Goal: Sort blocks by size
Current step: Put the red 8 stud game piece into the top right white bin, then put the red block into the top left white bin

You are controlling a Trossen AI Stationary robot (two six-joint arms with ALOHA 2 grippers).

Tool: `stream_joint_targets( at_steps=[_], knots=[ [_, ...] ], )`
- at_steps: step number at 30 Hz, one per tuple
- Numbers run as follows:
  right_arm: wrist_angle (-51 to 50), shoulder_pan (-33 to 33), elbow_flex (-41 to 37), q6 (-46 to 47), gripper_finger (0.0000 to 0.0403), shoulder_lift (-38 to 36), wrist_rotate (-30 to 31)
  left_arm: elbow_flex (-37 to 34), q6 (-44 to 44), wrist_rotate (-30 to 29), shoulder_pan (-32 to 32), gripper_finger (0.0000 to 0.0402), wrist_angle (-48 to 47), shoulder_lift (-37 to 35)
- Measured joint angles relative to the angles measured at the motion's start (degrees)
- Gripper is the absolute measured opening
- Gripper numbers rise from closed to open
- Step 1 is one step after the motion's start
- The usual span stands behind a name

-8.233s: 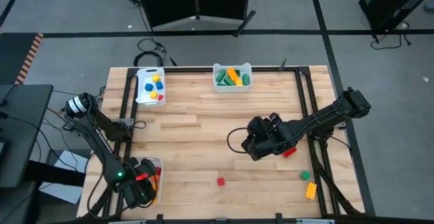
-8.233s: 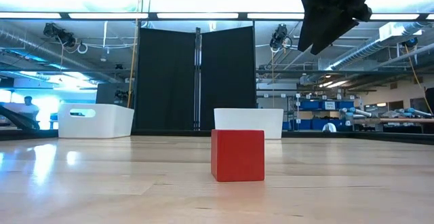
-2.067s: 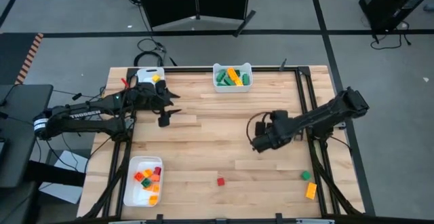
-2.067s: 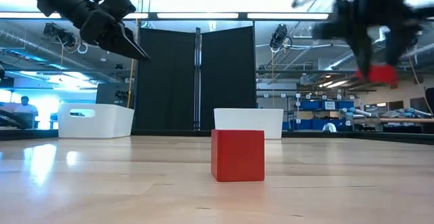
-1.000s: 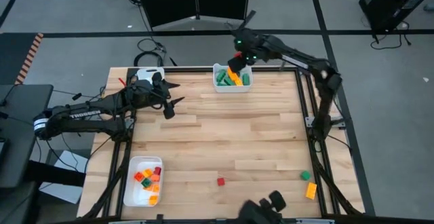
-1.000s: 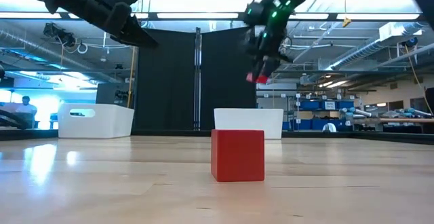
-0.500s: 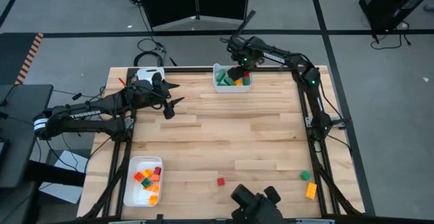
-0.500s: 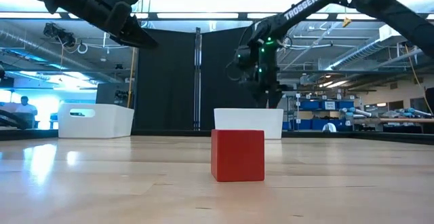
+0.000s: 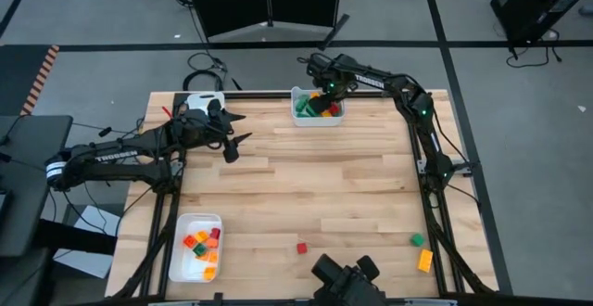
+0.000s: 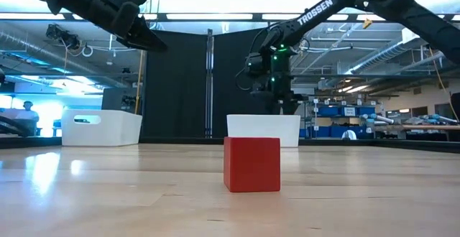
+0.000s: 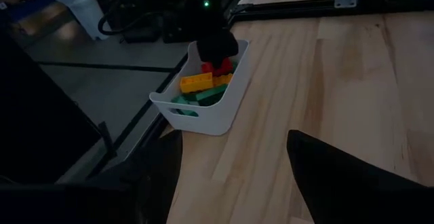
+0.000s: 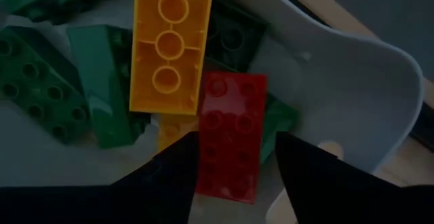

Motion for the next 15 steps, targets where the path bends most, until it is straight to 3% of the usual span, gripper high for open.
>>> stream_joint_targets(
  at_steps=[15],
  knots=[
    [0.58,-0.02,0.0,0.05,0.0226,0.0,0.17,0.0,0.04,0.0,0.0,0.0275,0.01,0.0]
  ],
)
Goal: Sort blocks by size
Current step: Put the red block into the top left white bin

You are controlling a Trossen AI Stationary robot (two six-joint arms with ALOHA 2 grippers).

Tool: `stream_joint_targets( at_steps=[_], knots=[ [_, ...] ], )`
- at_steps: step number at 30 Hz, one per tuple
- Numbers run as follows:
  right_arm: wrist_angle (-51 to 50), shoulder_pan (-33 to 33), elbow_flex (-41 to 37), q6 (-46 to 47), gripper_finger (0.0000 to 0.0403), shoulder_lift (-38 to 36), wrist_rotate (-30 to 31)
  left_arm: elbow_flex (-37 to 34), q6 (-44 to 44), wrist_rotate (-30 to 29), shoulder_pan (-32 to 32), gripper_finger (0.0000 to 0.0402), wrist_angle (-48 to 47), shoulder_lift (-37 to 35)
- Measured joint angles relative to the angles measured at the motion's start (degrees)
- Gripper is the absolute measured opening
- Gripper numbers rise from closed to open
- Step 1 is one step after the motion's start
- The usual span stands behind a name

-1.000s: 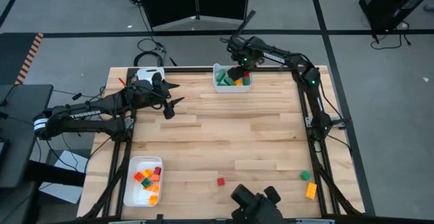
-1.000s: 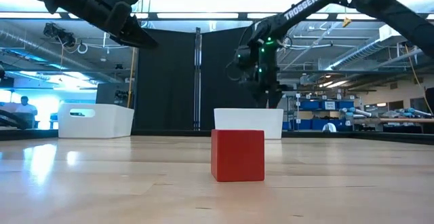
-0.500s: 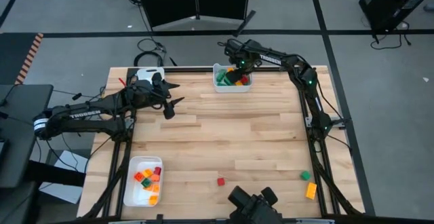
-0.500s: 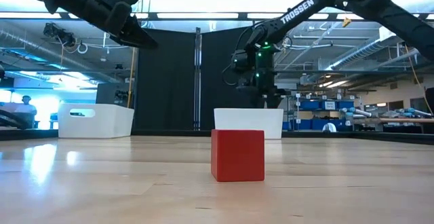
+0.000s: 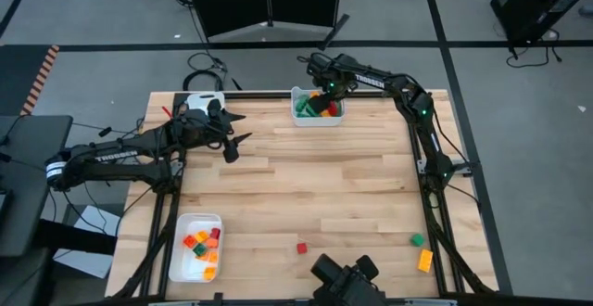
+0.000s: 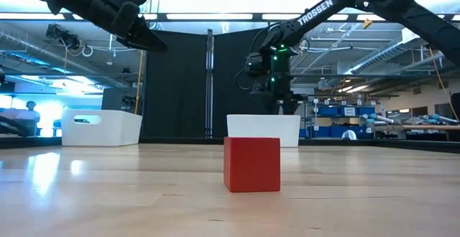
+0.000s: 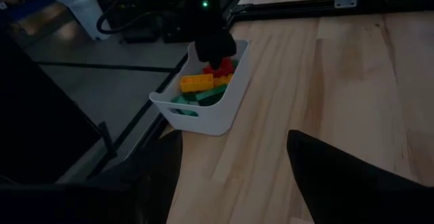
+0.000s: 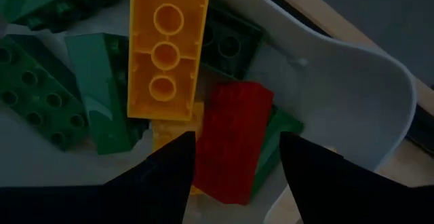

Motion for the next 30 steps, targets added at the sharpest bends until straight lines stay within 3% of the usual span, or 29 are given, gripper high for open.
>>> stream_joint_targets(
  at_steps=[15,30],
  knots=[
    [9.05,0.0,-0.02,0.04,0.0225,0.0,0.06,0.0,0.02,0.0,0.0,0.0275,0.02,0.0],
    [6.79,0.11,-0.04,-0.03,0.0227,0.0,-0.48,0.0,0.04,-0.02,0.0,0.0275,0.03,0.0]
  ],
)
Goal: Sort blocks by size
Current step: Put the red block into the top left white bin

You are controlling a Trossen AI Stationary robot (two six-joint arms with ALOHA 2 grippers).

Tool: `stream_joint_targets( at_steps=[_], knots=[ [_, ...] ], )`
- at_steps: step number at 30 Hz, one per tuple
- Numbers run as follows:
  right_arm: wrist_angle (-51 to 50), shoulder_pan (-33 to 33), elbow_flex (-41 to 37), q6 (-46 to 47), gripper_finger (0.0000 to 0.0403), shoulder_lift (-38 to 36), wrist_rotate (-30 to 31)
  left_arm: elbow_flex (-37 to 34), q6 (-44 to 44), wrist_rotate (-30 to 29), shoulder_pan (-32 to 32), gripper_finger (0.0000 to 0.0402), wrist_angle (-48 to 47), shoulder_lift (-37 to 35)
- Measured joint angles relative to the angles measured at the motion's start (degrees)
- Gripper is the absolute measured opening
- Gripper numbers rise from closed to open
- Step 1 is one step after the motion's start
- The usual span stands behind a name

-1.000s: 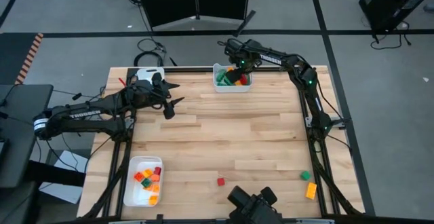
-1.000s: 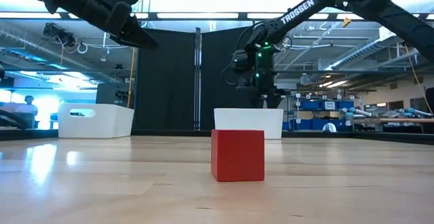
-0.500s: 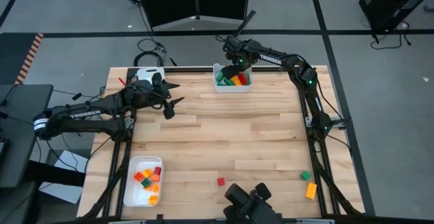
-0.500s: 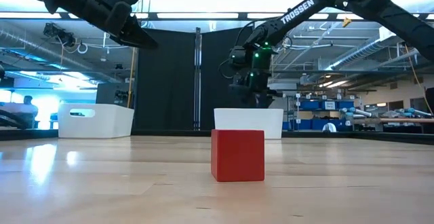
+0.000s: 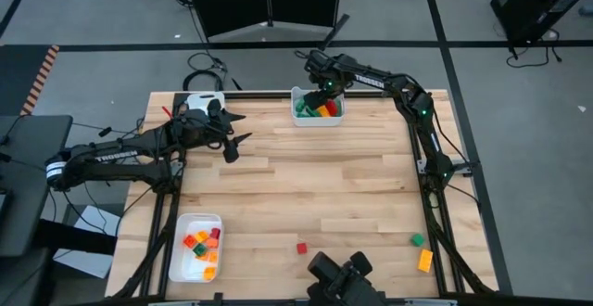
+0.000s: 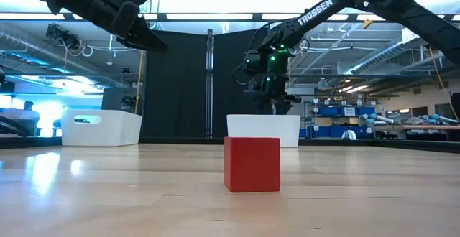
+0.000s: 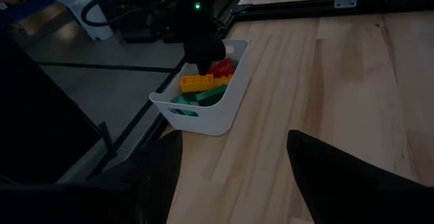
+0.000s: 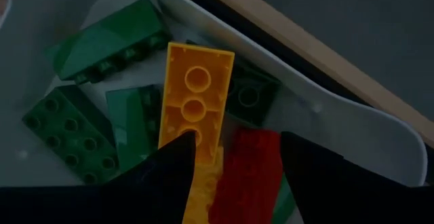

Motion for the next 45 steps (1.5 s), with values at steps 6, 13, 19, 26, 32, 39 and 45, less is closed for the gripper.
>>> stream_joint_targets(
  at_steps=[6,13,19,26,32,39,45],
  knots=[
    [-0.15,0.16,0.0,0.0,0.0225,0.0,-0.02,0.0,0.0,0.02,0.0,0.0275,0.02,0.0],
    [-0.15,1.17,0.0,-1.46,0.0226,0.0,-0.07,0.0,0.0,0.0,0.0,0.0275,0.02,0.0],
    [-0.15,2.46,0.0,-5.89,0.0226,0.0,-0.11,0.0,0.0,0.0,0.0,0.0275,0.02,0.0],
    [1.17,2.93,0.0,-5.85,0.0225,0.02,-0.22,0.0,0.0,0.0,0.0,0.0275,0.02,0.0],
    [1.31,2.64,0.0,-5.84,0.0227,0.02,-0.22,0.0,0.0,0.02,0.0,0.0275,0.02,0.0],
    [1.44,2.64,0.0,-5.84,0.0225,0.02,-0.2,0.0,0.0,0.0,0.0,0.0275,0.02,0.0],
    [1.66,2.64,0.0,-5.85,0.0225,0.02,-0.2,0.0,0.0,0.0,0.0,0.0275,0.02,0.0]
  ],
)
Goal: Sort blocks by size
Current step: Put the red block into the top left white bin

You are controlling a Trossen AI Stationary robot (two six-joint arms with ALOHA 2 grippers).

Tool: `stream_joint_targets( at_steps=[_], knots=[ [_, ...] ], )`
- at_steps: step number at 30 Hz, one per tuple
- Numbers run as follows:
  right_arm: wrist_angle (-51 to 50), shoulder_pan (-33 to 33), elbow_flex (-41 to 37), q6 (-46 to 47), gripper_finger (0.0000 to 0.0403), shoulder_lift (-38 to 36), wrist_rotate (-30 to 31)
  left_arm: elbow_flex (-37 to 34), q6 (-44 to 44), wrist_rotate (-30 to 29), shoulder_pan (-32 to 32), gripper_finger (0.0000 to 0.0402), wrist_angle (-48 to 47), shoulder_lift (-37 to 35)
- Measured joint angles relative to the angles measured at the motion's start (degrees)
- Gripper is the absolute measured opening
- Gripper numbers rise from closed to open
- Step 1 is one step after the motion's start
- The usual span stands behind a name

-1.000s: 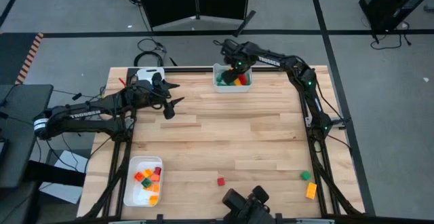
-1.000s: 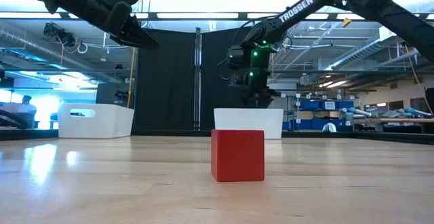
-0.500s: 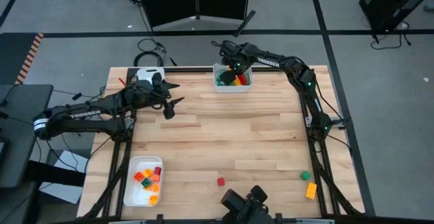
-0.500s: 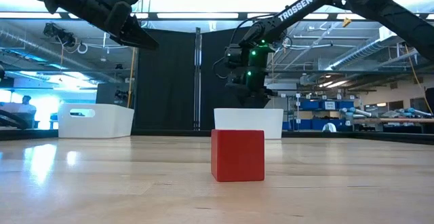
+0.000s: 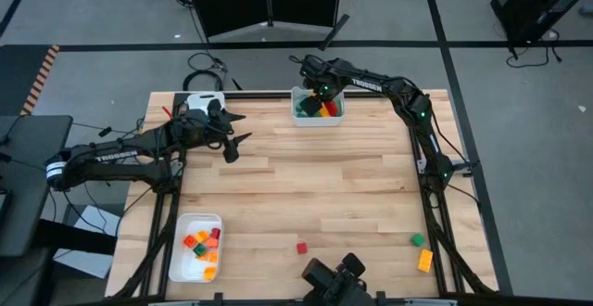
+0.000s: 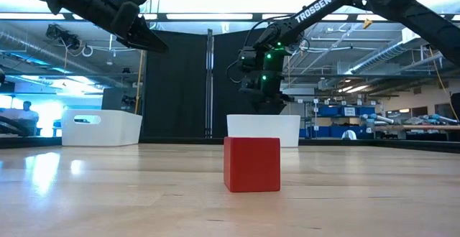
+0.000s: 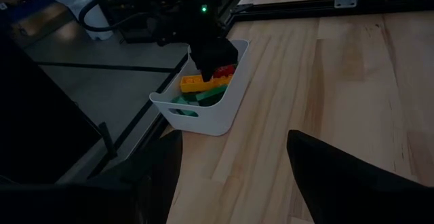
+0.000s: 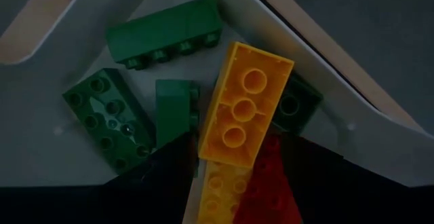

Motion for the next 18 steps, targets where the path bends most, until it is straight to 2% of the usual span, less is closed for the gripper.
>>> stream_joint_targets(
  at_steps=[18],
  knots=[
    [-0.09,0.0,0.0,0.45,0.0227,0.0,0.04,0.0,0.0,0.01,0.0,0.0275,0.0,0.0]
  ],
)
